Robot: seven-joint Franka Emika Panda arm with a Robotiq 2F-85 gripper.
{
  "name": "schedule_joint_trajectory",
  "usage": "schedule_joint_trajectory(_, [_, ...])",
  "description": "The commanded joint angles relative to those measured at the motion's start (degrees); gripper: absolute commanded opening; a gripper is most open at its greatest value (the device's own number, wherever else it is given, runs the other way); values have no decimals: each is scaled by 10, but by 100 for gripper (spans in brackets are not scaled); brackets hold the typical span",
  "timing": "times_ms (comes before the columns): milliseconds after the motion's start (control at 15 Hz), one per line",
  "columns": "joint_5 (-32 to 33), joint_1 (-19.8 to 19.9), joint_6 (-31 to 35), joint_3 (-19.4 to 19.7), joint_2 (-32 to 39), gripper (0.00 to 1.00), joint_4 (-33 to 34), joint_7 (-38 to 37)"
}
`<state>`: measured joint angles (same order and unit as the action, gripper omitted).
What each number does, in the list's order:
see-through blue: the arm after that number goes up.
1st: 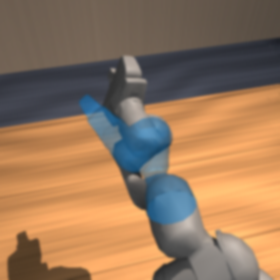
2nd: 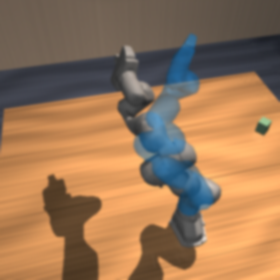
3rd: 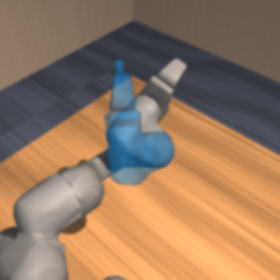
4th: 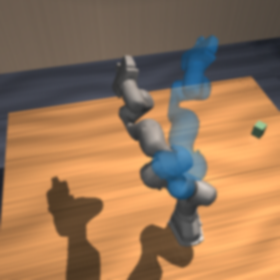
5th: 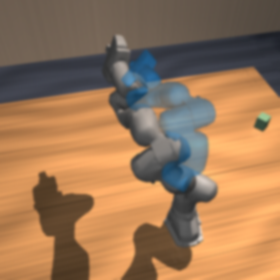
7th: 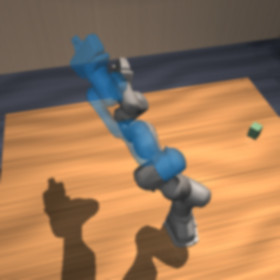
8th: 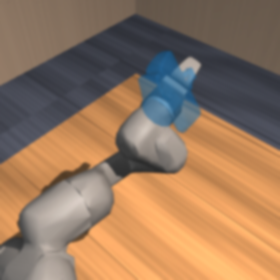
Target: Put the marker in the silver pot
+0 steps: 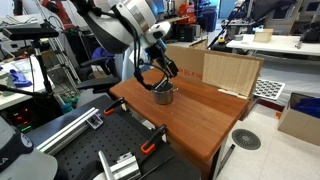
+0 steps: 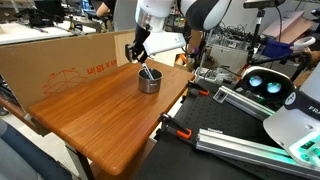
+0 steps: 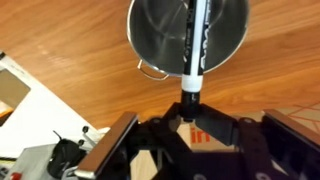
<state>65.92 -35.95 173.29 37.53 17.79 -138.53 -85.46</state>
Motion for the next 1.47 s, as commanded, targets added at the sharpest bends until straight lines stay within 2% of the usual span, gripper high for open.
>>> schedule_joint_trajectory(0, [-18, 11, 5, -9, 9, 49, 0, 13])
schedule_joint_trajectory(133, [-19, 10, 5, -10, 10, 57, 0, 12])
schedule_joint_trajectory(533, [-20, 8, 8, -9, 3, 99, -1, 10])
schedule_joint_trajectory(1000, [-7, 1, 15, 1, -38, 100, -12, -1])
schedule_joint_trajectory(1400, [-27, 10, 44, -13, -124, 100, -59, 46])
